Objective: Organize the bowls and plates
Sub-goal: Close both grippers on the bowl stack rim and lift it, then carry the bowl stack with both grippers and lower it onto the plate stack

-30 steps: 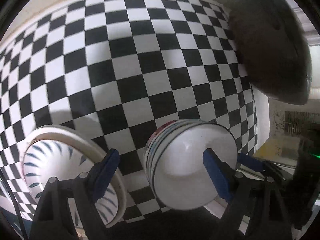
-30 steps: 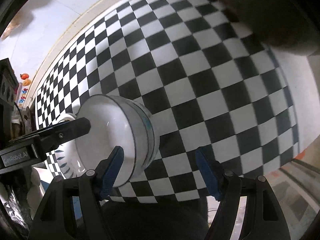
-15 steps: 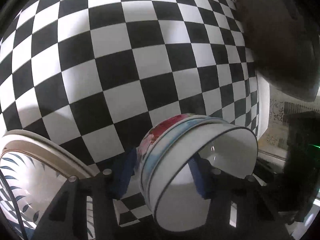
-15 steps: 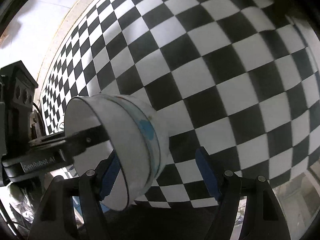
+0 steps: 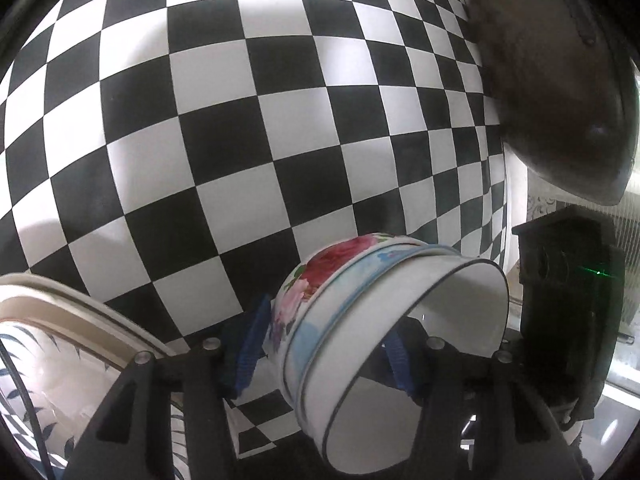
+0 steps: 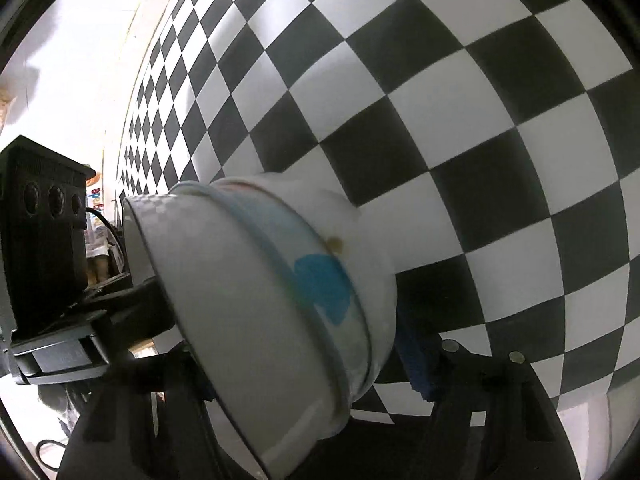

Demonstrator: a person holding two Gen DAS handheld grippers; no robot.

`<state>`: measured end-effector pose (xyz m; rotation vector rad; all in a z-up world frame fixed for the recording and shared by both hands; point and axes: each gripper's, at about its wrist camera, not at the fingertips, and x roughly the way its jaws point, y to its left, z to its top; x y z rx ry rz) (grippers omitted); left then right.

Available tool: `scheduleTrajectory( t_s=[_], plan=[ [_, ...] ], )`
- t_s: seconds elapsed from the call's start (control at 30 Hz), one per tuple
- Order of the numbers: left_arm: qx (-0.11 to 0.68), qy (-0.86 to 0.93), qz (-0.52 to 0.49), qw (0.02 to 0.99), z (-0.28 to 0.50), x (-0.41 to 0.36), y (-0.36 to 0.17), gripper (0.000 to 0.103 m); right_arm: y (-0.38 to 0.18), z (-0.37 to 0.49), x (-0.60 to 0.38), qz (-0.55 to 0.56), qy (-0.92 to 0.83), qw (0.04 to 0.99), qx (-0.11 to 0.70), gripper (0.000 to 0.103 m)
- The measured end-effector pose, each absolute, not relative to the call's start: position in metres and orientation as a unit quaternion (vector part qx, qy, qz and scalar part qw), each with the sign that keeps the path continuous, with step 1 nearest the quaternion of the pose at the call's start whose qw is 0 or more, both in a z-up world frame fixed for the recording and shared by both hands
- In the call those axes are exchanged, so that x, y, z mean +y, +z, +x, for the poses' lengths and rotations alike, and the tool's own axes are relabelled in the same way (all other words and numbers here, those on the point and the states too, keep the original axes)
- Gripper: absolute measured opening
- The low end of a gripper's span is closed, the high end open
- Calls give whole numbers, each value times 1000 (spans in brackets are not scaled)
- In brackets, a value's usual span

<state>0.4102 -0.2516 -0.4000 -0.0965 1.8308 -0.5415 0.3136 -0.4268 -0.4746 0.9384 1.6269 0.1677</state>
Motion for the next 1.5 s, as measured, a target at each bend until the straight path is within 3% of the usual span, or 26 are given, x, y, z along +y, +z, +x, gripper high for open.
scheduleTrajectory(
  t_s=[0.5, 0.83, 1.2, 1.5],
  plan=[
    [775, -211, -32, 595, 401, -248, -386, 52, -463, 310, -414, 390, 85, 600, 693, 64],
    [758, -204, -41, 619, 405, -230, -349, 52, -423, 324, -399, 380, 111, 613, 684, 63],
    [738, -163, -64, 652, 404, -160, -307, 52, -384, 356, -334, 341, 173, 625, 681, 62],
    [737, -121, -93, 658, 393, -94, -310, 52, -391, 366, -260, 310, 215, 610, 697, 62]
  ],
)
